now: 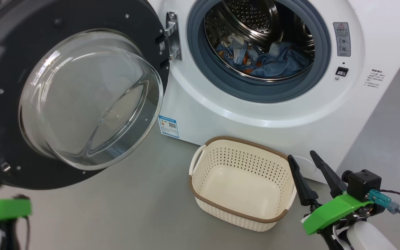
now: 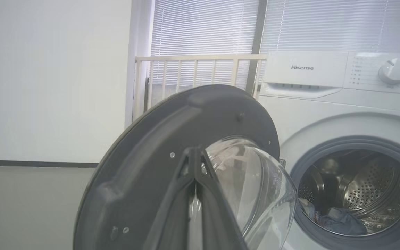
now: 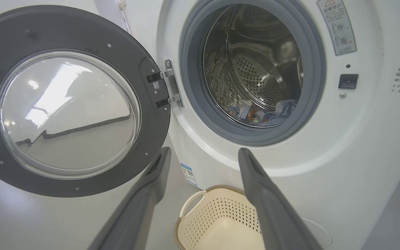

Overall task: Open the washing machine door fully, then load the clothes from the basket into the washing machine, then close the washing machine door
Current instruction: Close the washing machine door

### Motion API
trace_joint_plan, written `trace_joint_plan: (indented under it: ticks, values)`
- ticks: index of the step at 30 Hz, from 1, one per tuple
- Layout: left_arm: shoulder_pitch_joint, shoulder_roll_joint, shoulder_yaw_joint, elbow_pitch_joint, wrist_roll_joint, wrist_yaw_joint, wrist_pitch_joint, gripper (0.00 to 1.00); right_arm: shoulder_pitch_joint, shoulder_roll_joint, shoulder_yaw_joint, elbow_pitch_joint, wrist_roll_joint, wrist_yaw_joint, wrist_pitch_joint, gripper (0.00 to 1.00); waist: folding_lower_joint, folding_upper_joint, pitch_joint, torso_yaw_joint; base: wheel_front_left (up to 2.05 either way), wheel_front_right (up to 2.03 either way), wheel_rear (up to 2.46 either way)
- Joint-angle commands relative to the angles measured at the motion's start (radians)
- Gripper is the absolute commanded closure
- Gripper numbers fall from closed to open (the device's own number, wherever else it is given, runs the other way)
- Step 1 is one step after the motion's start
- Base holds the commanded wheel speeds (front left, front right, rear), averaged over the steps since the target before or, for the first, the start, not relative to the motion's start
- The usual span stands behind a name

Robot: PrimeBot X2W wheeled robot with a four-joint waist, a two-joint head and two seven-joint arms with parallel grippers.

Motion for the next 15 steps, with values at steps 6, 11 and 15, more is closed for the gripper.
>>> trace_joint_plan:
  ticks: [6,11,15]
  values:
    - [-0.172,0.092,0.140,-0.052,-0.149,-0.037,0.026,1.00,-0.030,-0.018,0.035,-0.015,0.007,0.007,-0.008,0.00,0.0000,0.0000,0.004,-0.014,0.00,0.00,0.00]
    - [-0.275,0.148,0.241,0.049,-0.287,-0.057,0.053,1.00,-0.040,-0.033,0.046,-0.007,0.008,0.007,-0.008,0.00,0.0000,0.0000,0.009,-0.032,0.00,0.00,0.00]
    - [-0.354,0.178,0.336,0.192,-0.435,-0.068,0.094,1.00,-0.047,-0.047,0.055,-0.002,0.008,0.007,-0.008,0.00,0.0000,0.0000,0.015,-0.051,0.00,0.00,0.00]
